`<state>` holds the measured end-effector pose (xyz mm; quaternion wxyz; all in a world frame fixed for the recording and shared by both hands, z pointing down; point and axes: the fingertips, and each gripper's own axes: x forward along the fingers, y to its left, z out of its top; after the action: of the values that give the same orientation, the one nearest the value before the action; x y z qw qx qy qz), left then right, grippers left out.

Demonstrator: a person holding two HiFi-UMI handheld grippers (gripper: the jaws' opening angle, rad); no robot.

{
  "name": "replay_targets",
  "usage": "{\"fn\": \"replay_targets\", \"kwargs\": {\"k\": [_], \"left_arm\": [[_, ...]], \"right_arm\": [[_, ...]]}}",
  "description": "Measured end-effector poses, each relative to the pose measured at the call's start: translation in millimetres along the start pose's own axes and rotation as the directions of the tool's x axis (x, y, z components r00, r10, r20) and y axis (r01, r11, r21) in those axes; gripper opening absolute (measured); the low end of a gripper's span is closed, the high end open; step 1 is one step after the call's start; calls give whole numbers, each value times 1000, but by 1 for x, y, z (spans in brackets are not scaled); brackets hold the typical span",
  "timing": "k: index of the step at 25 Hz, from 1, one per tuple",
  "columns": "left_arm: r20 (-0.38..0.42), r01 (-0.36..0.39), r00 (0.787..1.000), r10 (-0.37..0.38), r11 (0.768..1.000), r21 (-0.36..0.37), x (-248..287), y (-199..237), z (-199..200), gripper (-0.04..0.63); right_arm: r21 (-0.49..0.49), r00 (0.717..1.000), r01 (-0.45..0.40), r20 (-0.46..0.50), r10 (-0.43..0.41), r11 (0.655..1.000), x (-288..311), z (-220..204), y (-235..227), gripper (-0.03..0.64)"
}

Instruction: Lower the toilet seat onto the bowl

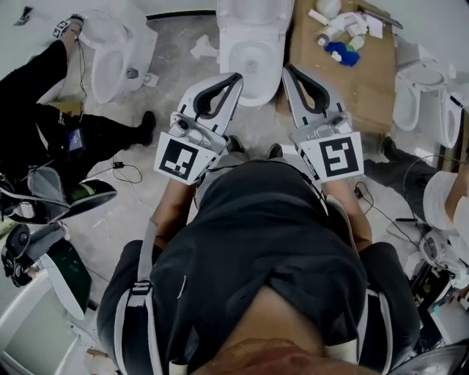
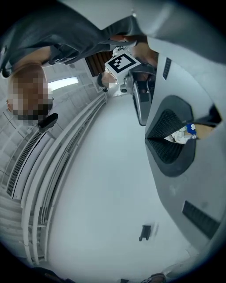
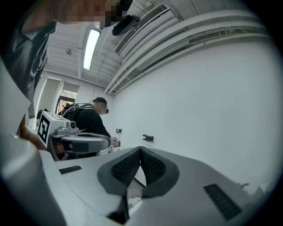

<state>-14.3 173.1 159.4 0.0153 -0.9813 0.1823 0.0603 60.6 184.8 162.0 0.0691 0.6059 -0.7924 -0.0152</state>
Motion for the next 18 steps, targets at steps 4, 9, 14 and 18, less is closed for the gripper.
{"fn": "replay_targets", "kwargs": {"k": [4, 9, 14, 18], "left_arm": [[23, -28, 999, 28, 1000, 12, -23, 36, -13, 3], [4, 28, 1000, -28, 1000, -6, -43, 55, -27, 3], [55, 36, 998, -35, 999, -23, -19, 81, -9, 3], [9, 20, 1000, -19, 998, -53, -7, 79, -24, 3]], "right_arm": [[-88, 1000, -1, -26, -1, 996, 29, -3, 10, 6], [-53, 991, 73, 116, -67, 996, 49, 18, 25, 6], [-53, 997, 76, -20, -77, 996, 71, 16, 13, 6], [-62, 998, 55, -10, -56, 997, 73, 6, 1, 6]]}}
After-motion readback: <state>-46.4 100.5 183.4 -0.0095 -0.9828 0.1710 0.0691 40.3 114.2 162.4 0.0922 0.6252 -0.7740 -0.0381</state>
